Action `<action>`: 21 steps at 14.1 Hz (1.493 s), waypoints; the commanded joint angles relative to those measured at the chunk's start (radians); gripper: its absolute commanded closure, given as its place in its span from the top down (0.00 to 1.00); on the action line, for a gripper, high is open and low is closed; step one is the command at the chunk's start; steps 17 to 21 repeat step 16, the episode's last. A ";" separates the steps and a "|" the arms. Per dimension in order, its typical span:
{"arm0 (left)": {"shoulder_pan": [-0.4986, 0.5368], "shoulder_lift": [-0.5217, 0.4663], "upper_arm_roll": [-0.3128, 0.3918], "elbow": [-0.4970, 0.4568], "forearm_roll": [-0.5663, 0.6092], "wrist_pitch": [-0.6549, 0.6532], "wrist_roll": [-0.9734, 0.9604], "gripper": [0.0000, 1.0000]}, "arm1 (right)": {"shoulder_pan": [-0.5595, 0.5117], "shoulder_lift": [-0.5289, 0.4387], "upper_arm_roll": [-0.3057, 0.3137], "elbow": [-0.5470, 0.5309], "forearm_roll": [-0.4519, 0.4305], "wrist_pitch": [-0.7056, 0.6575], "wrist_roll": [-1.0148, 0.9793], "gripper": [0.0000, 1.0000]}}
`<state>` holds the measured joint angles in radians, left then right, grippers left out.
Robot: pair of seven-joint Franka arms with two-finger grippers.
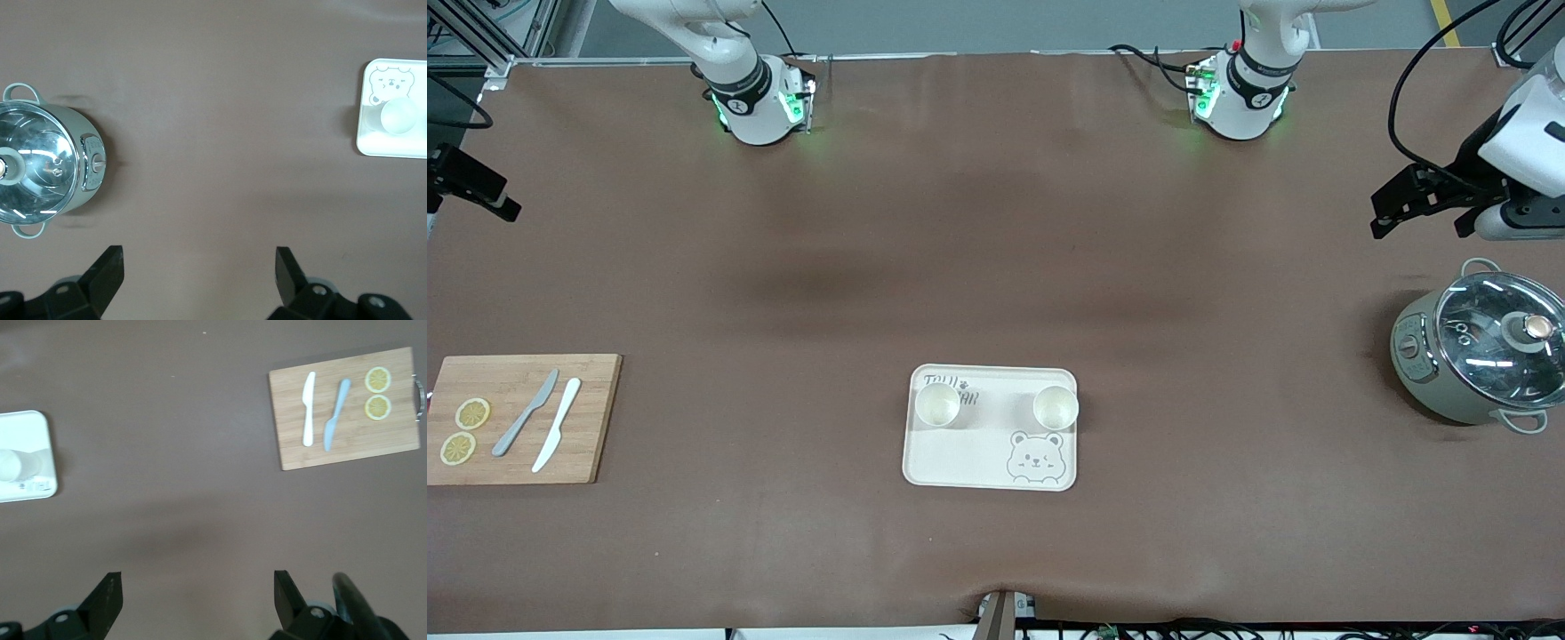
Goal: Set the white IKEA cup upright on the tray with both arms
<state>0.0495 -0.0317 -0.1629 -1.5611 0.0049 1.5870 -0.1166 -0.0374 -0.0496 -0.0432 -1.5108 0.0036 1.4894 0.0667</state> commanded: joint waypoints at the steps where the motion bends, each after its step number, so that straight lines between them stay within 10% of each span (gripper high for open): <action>1: 0.006 -0.004 0.000 0.016 0.001 -0.022 0.018 1.00 | 0.011 0.005 0.005 0.027 -0.042 -0.009 0.010 1.00; 21: 0.010 -0.004 0.000 0.018 0.024 -0.058 0.011 1.00 | -0.016 0.020 -0.001 0.040 0.035 -0.012 0.012 1.00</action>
